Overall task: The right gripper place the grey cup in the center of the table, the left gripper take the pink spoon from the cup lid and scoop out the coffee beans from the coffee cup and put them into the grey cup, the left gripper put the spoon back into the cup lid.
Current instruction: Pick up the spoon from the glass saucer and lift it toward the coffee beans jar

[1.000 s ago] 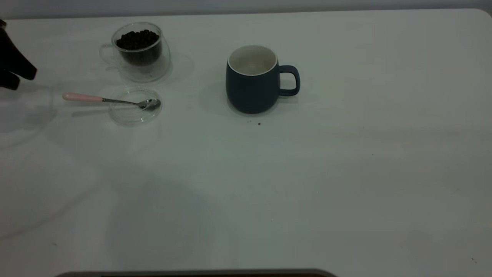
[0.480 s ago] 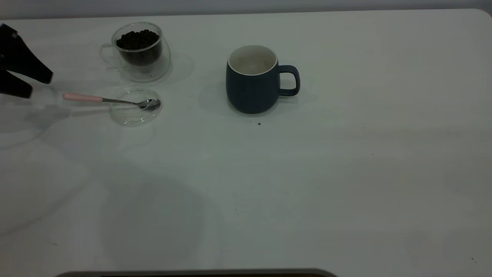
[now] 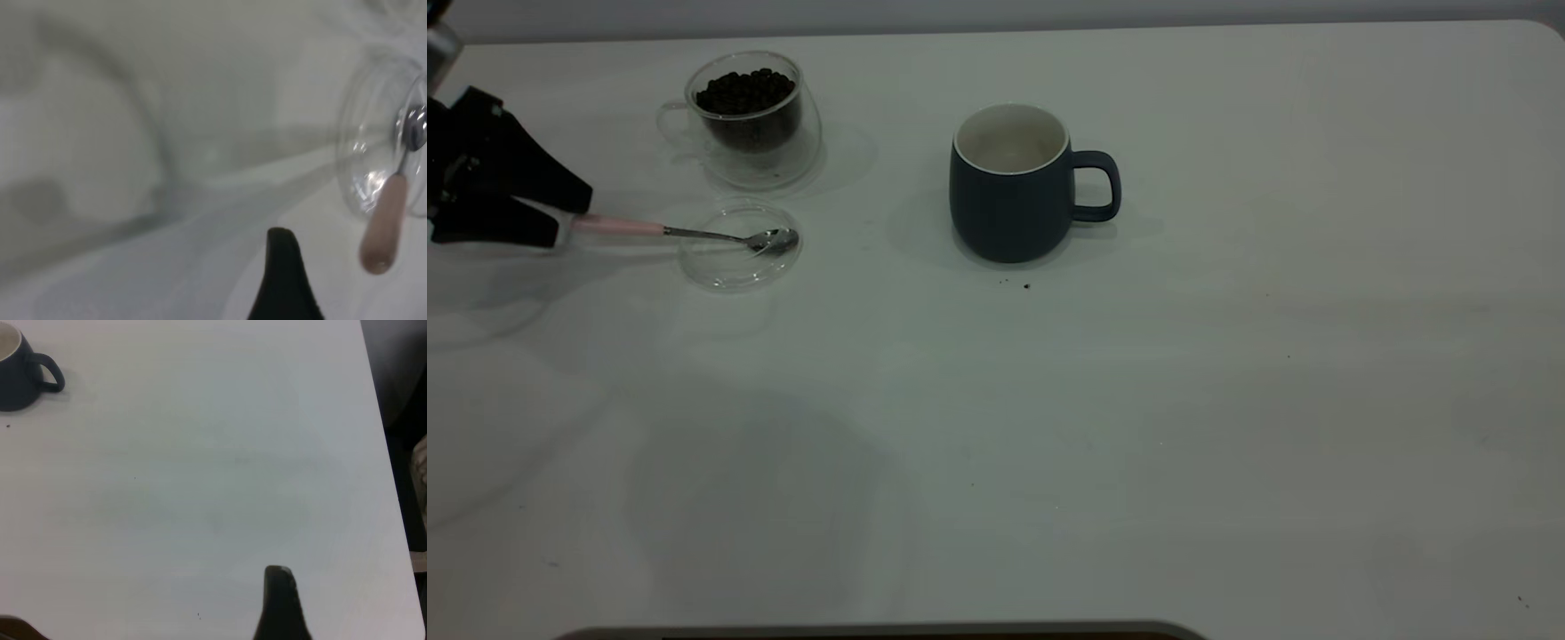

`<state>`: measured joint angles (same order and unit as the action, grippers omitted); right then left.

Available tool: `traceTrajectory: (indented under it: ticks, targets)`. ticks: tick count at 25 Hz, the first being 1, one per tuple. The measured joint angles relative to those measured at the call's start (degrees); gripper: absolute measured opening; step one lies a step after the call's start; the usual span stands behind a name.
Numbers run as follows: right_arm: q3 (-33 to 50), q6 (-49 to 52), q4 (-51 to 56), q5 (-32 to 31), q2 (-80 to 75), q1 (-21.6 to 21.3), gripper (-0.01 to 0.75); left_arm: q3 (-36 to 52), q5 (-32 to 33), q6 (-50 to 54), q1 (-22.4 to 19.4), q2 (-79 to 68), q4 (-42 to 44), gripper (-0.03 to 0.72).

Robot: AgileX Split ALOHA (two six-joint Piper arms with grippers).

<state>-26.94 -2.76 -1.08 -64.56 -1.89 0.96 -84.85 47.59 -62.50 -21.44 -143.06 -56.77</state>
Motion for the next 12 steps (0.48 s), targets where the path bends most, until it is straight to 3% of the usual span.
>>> traceTrajectory:
  ticks: [12]
  targets:
    - [0.0, 0.0, 0.0, 0.0, 0.0, 0.0, 0.573, -0.1, 3.2, -4.5, 0.0, -2.9, -4.8, 0.588]
